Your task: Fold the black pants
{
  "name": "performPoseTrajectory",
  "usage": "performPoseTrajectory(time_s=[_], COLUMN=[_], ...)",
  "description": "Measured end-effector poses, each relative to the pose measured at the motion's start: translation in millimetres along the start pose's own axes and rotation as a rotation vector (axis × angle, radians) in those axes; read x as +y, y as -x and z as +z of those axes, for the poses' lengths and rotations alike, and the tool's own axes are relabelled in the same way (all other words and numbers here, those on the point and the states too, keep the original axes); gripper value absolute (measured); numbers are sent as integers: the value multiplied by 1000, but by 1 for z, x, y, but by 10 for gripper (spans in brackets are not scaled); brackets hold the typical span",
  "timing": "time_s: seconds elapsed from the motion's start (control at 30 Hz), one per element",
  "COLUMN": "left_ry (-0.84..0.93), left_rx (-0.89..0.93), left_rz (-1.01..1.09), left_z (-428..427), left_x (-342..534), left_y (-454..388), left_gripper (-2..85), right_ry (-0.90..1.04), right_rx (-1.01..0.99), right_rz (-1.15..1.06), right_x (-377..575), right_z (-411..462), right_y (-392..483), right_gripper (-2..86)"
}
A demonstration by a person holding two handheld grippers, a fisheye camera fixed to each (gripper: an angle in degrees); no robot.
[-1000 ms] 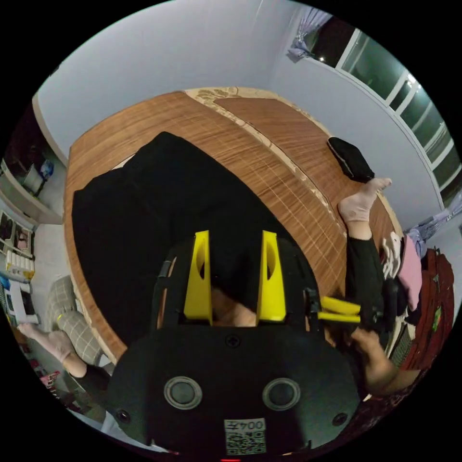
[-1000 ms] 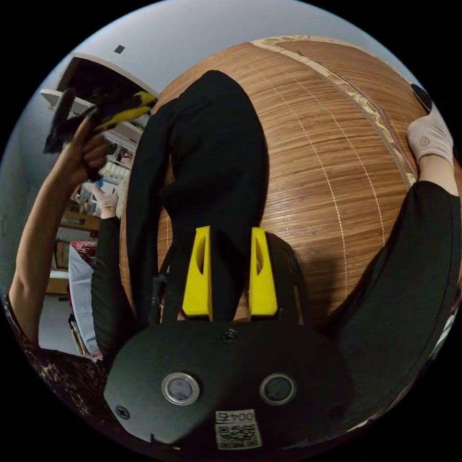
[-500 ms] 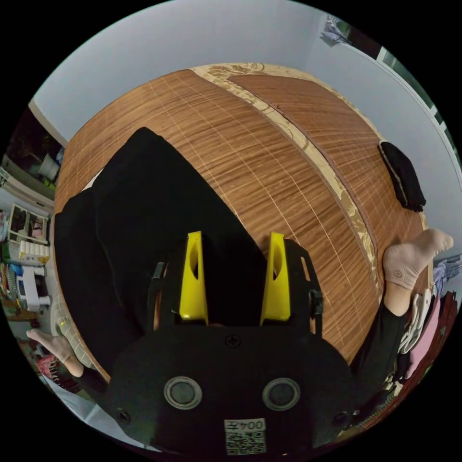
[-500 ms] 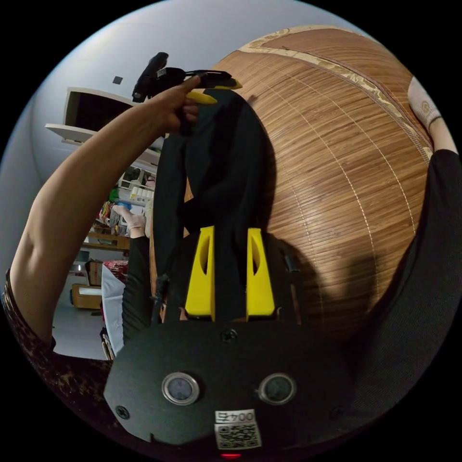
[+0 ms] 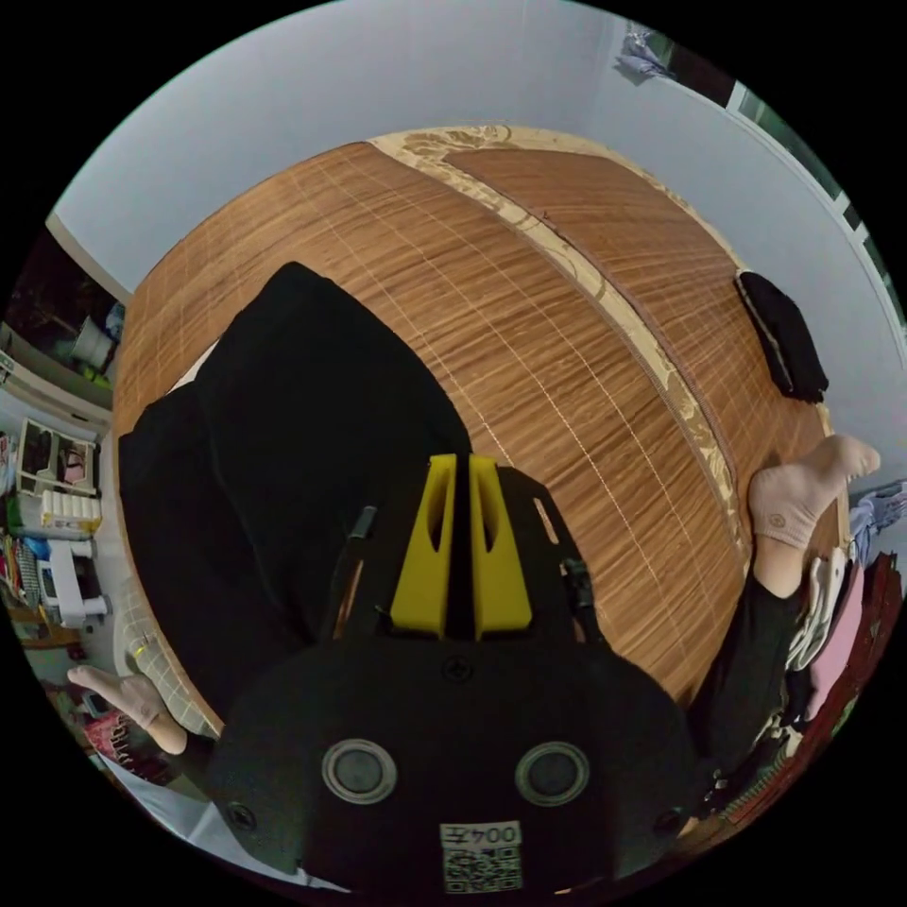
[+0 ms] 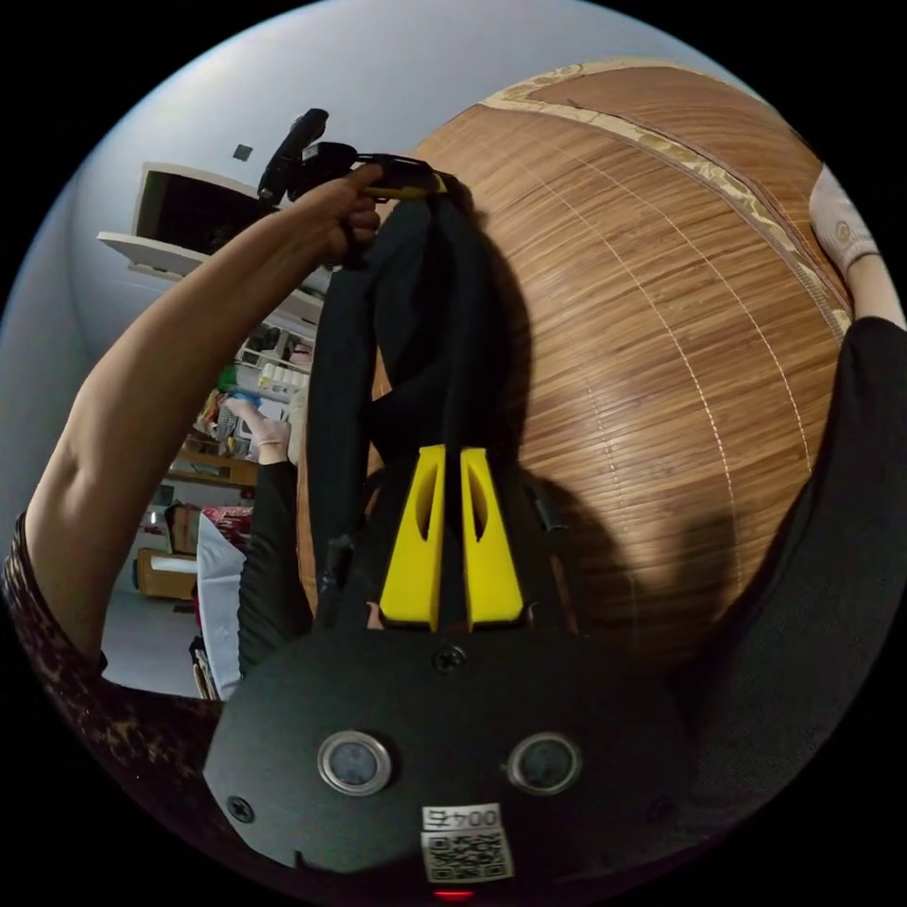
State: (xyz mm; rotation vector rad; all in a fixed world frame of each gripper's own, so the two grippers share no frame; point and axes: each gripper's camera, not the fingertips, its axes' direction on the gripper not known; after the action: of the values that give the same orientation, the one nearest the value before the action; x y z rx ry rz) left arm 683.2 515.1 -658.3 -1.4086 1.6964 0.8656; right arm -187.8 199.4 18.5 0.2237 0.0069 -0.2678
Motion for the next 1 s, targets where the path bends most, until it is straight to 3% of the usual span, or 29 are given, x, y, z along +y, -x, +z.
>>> performPoseTrajectory(time_s=[0.23,0.5,0.7,1.0], left_ry=[-108,-238,-254,-204], left_rx=[27,180,254,243], left_rz=[-16,-194,-367,-466], left_z=[-90,-146,-125,-97], left_x=[44,170,267,344], left_y=[90,265,361,428], left_gripper=[16,14,16,16], right_ry=[-58,40,188,287], right_rx=[-175,-301,-376,-372], right_rz=[-298,-641,-644,-629], right_x=[26,68,94,118], right_z=[-2,49,109,157], right_y=[47,133,161,181], right_gripper=[37,37,38,41])
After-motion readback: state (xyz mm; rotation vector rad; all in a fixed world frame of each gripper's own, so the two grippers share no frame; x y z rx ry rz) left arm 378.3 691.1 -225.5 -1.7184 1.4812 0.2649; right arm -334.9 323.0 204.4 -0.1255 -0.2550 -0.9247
